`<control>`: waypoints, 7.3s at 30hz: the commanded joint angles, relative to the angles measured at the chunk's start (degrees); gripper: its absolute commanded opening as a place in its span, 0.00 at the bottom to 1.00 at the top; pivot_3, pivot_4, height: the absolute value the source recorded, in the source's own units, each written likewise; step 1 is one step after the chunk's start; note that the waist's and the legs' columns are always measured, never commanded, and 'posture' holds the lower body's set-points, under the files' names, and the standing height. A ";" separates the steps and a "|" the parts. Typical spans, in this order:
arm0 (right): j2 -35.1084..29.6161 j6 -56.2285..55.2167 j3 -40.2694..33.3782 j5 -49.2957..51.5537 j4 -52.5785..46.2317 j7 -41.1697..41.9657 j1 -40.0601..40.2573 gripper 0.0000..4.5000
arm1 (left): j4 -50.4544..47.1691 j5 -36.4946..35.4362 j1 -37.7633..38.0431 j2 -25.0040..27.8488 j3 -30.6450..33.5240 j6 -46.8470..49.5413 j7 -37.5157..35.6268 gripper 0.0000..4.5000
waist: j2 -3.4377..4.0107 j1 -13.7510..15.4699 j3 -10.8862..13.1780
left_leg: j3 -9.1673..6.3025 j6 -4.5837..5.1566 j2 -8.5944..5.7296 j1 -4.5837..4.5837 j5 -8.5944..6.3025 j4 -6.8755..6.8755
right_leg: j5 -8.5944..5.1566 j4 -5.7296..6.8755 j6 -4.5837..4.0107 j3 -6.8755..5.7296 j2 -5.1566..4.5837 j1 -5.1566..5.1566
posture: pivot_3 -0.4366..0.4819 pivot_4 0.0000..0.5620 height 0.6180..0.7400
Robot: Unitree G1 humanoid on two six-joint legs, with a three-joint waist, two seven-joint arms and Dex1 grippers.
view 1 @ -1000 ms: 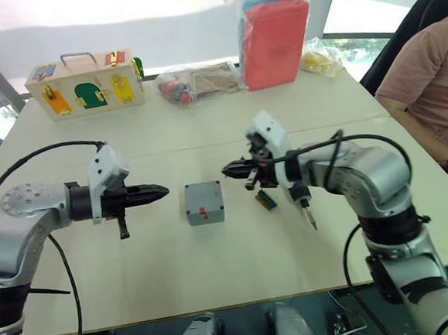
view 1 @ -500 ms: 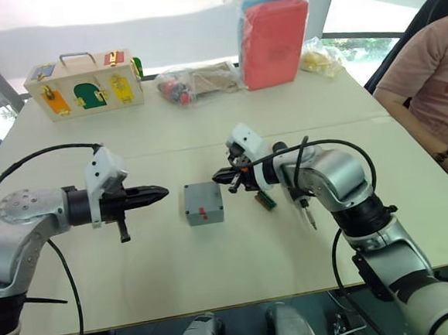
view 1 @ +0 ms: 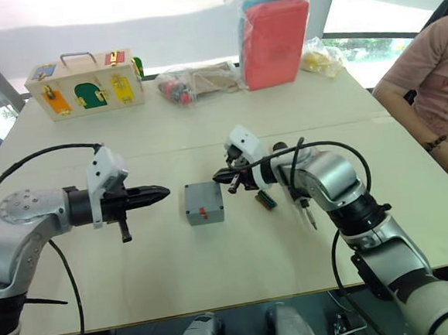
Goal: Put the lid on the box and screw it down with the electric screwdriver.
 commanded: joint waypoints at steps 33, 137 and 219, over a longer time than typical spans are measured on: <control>-18.70 26.28 -3.53 1.25 -3.91 1.66 -11.75 0.99 | 1.02 0.11 -6.19 -3.12 -4.27 -2.51 -2.45 0.00 | 0.04 0.20 0.04 | 0.02 0.01 -0.01 -0.02 -0.01 -0.06 | 0.00 -0.06 -0.01 0.01 -0.05 -0.02 | 0.48 0.27 1.00; 16.03 -42.03 -9.33 -3.30 -5.47 -7.96 13.08 0.41 | 21.98 19.98 -9.82 -14.38 -17.46 -18.27 -2.41 0.00 | 0.09 -1.66 0.10 | 0.14 -0.27 0.01 -0.09 0.19 -0.30 | 0.09 0.24 -0.09 0.32 0.20 -0.53 | 0.48 0.27 1.00; -17.83 25.51 -14.69 9.44 -7.39 -17.31 -5.38 0.41 | 4.10 7.59 -8.19 -9.02 -8.55 -8.39 -5.16 0.00 | 0.17 0.01 -0.44 | 0.02 -0.06 0.02 0.04 -0.09 -0.55 | -0.04 -0.07 -0.13 0.44 0.08 -0.39 | 0.48 0.27 1.00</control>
